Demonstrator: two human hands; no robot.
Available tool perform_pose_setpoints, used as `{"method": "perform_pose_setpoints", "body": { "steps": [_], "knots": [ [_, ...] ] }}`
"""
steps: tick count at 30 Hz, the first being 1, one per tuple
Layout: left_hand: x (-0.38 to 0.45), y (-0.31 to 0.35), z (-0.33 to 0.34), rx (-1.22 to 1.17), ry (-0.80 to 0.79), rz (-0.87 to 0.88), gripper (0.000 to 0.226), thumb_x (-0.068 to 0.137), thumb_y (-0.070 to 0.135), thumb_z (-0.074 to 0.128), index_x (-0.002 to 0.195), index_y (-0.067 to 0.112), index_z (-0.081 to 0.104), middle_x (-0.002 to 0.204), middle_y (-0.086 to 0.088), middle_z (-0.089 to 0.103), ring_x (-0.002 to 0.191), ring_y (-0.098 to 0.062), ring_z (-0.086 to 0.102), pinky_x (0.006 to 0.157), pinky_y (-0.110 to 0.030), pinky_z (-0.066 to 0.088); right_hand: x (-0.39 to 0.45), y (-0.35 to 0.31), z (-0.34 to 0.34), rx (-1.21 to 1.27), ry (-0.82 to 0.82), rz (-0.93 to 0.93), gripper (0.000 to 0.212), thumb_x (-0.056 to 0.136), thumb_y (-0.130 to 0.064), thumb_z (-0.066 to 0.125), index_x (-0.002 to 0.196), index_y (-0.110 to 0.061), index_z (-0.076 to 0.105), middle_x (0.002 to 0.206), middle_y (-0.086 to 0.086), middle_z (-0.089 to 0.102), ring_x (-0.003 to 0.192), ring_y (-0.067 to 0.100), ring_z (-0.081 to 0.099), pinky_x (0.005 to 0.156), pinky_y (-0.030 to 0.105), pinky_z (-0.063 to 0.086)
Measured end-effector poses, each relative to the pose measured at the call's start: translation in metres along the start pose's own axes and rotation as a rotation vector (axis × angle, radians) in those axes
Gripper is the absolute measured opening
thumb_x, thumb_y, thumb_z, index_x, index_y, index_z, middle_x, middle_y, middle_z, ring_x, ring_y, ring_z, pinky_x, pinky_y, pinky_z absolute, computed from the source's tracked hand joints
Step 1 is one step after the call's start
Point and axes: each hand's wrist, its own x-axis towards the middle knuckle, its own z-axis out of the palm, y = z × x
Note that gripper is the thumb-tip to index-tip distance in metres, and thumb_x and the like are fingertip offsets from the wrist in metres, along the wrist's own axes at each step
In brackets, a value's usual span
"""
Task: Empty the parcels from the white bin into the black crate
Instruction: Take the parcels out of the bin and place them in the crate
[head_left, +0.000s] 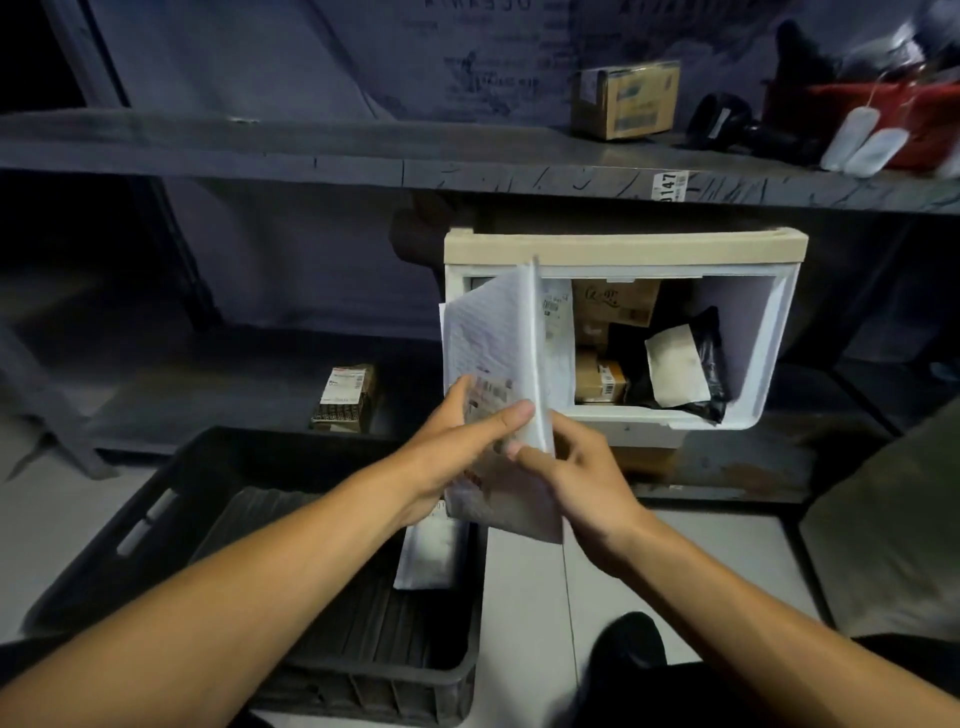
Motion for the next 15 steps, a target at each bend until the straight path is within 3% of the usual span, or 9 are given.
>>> {"method": "perform_pose_setpoints", "body": {
  "steps": [3, 5, 9, 12, 15],
  "knots": [
    [-0.006, 0.0, 0.016, -0.149, 0.054, 0.037, 0.07, 0.07, 0.044, 0.082, 0.131, 0.025, 0.053, 0.119, 0.002, 0.07, 0.106, -0.017, 0.071, 0.086, -0.038, 0.059, -0.006, 0.007, 0.011, -0.249, -0.086, -0.085, 0.045, 0.091, -0.01, 0.071, 0.133, -0.028, 0.064, 0.125, -0.011, 0.069, 0.116, 0.007, 0.063, 0.096, 0.026, 0.052],
    [-0.003, -0.005, 0.018, -0.197, 0.192, -0.005, 0.051, 0.079, 0.032, 0.082, 0.118, 0.016, 0.054, 0.113, -0.005, 0.069, 0.102, -0.021, 0.071, 0.079, -0.04, 0.059, -0.007, 0.011, 0.017, -0.375, -0.101, -0.103, 0.055, 0.089, -0.016, 0.074, 0.138, -0.033, 0.058, 0.132, -0.017, 0.059, 0.12, 0.002, 0.056, 0.099, 0.025, 0.049],
    [0.004, -0.005, 0.005, -0.296, 0.293, -0.003, 0.036, 0.09, 0.019, 0.073, 0.119, 0.005, 0.059, 0.112, -0.019, 0.072, 0.098, -0.033, 0.073, 0.089, -0.05, 0.059, -0.002, 0.01, 0.011, -0.419, -0.122, -0.009, 0.057, 0.093, -0.027, 0.072, 0.144, -0.039, 0.051, 0.131, -0.015, 0.045, 0.12, 0.005, 0.049, 0.102, 0.026, 0.046],
    [0.001, -0.001, -0.003, -0.289, 0.283, 0.025, 0.019, 0.097, 0.009, 0.063, 0.114, 0.0, 0.066, 0.107, -0.02, 0.074, 0.098, -0.035, 0.073, 0.087, -0.046, 0.059, 0.006, 0.01, -0.001, -0.437, 0.013, -0.019, 0.042, 0.092, -0.028, 0.073, 0.131, -0.035, 0.06, 0.126, -0.01, 0.048, 0.111, 0.01, 0.055, 0.095, 0.025, 0.047],
    [-0.002, 0.003, -0.01, -0.304, 0.248, 0.041, 0.017, 0.097, 0.01, 0.063, 0.112, 0.002, 0.068, 0.107, -0.017, 0.075, 0.096, -0.031, 0.074, 0.08, -0.041, 0.061, 0.016, 0.009, -0.016, -0.405, 0.245, 0.102, 0.046, 0.089, -0.033, 0.075, 0.129, -0.03, 0.054, 0.131, -0.003, 0.047, 0.112, 0.019, 0.056, 0.097, 0.041, 0.054]
  ]
}}
